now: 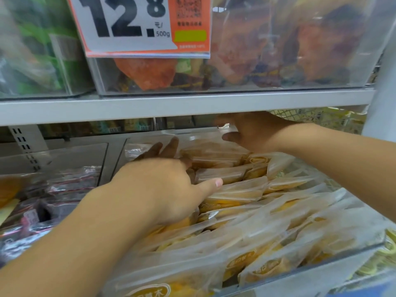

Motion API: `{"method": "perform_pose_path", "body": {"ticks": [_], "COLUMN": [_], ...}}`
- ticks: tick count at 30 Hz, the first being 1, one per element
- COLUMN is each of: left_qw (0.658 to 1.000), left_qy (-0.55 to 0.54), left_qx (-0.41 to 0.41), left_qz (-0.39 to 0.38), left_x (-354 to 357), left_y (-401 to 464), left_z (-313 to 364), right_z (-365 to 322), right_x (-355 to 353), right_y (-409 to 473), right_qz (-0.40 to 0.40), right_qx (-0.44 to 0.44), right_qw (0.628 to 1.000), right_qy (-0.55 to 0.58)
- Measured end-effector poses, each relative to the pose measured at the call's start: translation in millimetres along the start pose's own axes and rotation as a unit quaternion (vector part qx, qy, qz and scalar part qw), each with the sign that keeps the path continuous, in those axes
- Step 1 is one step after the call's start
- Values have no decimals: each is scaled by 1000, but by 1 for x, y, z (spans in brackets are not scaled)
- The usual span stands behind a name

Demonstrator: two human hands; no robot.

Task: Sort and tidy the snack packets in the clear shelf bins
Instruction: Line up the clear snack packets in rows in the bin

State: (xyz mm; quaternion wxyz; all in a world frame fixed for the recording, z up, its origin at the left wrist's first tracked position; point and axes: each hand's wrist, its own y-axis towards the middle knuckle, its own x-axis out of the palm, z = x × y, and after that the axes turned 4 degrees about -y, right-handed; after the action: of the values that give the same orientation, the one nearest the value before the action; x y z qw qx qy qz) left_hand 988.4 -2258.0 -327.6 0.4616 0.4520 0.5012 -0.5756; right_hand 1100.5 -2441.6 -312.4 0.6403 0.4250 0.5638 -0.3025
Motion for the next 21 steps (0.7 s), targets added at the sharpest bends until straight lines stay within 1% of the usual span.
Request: {"method": "perform_pose_path", "body": {"ticks": [2, 5, 6, 9, 12, 15, 19, 21], "left_qw": [1000, 1000, 1000, 1000, 999, 999, 999, 999], "left_qy": [-1, -8, -9, -9, -13, -12, -11, -15], "left_qx": [-4, -2, 2, 17, 30, 38, 41, 45], "left_qz": [-2, 0, 2, 9, 15, 22, 17, 18], "left_x": [0, 0, 0, 2, 3, 5, 5, 5], "left_y": [1, 2, 2, 3, 4, 5, 6, 6], "left_z": [1, 0, 0, -1, -4, -6, -6, -6], "right_z": [4, 7, 7, 3, -11, -21, -11, -8], "right_x": [6, 10, 11, 15, 22, 29, 33, 31], "right_y": [7, 16, 18, 27, 34, 39, 40, 40], "right_qz": [-15, -32, -30, -5, 13, 30, 45, 33], "right_qx": [11, 20, 21, 16, -16, -42, -22, -26], "right_qw": [1000, 997, 996, 997, 997, 990, 976, 974], "right_qy": [-25, 66, 85, 76, 75, 134, 213, 223]}}
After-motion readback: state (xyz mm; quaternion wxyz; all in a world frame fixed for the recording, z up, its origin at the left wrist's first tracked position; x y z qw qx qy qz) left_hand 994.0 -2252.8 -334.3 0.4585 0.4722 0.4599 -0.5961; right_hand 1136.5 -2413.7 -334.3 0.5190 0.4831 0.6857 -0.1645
